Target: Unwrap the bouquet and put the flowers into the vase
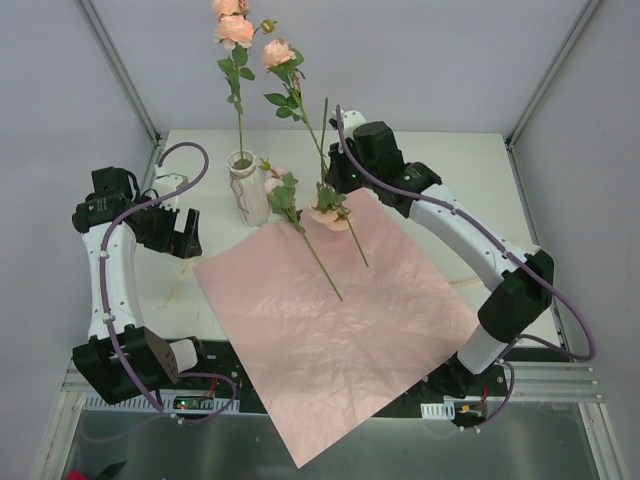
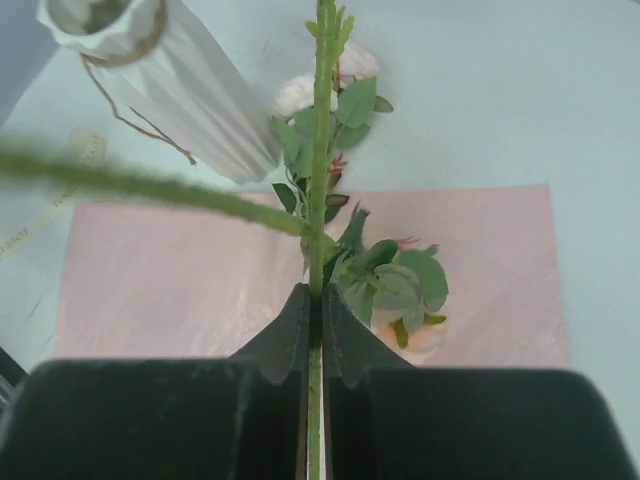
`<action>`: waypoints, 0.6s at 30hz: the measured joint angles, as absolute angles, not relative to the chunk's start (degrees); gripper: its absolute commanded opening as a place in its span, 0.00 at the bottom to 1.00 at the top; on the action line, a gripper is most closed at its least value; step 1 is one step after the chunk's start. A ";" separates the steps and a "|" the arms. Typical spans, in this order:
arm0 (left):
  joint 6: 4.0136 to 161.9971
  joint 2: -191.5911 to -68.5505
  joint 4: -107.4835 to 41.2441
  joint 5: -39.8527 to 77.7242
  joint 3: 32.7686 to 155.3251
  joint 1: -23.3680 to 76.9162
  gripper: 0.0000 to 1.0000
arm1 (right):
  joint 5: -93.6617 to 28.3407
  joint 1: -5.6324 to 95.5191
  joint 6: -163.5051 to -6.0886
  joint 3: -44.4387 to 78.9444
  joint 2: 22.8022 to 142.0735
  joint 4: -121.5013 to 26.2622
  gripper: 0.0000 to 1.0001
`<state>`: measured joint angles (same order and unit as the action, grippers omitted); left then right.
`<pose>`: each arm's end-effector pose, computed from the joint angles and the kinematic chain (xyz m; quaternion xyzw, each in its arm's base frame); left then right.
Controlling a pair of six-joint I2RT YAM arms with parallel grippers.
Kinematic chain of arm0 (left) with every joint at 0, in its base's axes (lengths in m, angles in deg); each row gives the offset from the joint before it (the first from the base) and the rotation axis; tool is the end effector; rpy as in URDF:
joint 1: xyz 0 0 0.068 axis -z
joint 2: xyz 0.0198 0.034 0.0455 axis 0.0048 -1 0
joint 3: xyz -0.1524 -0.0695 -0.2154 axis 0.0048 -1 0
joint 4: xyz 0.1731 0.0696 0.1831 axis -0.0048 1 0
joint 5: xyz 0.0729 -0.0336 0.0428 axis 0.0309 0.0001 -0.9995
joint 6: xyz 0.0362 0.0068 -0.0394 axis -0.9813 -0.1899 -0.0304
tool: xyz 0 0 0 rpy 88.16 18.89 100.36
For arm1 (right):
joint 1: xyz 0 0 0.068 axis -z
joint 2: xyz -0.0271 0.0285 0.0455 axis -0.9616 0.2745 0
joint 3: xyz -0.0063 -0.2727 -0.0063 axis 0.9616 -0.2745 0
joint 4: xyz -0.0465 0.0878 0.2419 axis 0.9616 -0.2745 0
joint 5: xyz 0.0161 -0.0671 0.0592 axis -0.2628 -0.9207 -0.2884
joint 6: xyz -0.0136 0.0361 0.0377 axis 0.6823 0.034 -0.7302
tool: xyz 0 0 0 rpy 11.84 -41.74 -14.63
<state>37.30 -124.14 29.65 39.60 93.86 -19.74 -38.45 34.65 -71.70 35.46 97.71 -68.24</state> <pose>0.2173 0.0608 0.3421 0.1824 0.9157 -0.0930 0.3458 0.3059 0.2529 0.3810 -0.3333 0.7681 0.1688 0.5200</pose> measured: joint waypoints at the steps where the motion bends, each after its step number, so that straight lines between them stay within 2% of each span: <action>1: 37.30 -124.01 29.76 39.69 93.86 -19.87 0.99 | -38.26 34.50 -71.96 35.46 96.99 -68.02 0.01; 10: 37.30 -123.55 30.15 40.19 93.86 -20.46 0.99 | -35.88 31.37 -73.10 35.70 93.23 -64.87 0.01; 18: 37.27 -123.07 30.87 40.21 93.86 -20.46 0.99 | -35.83 29.58 -73.05 40.86 91.33 -62.68 0.01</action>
<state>37.27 -123.07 30.87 40.21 93.86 -20.46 -35.83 29.58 -73.05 40.86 91.33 -62.68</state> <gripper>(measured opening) 0.992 0.033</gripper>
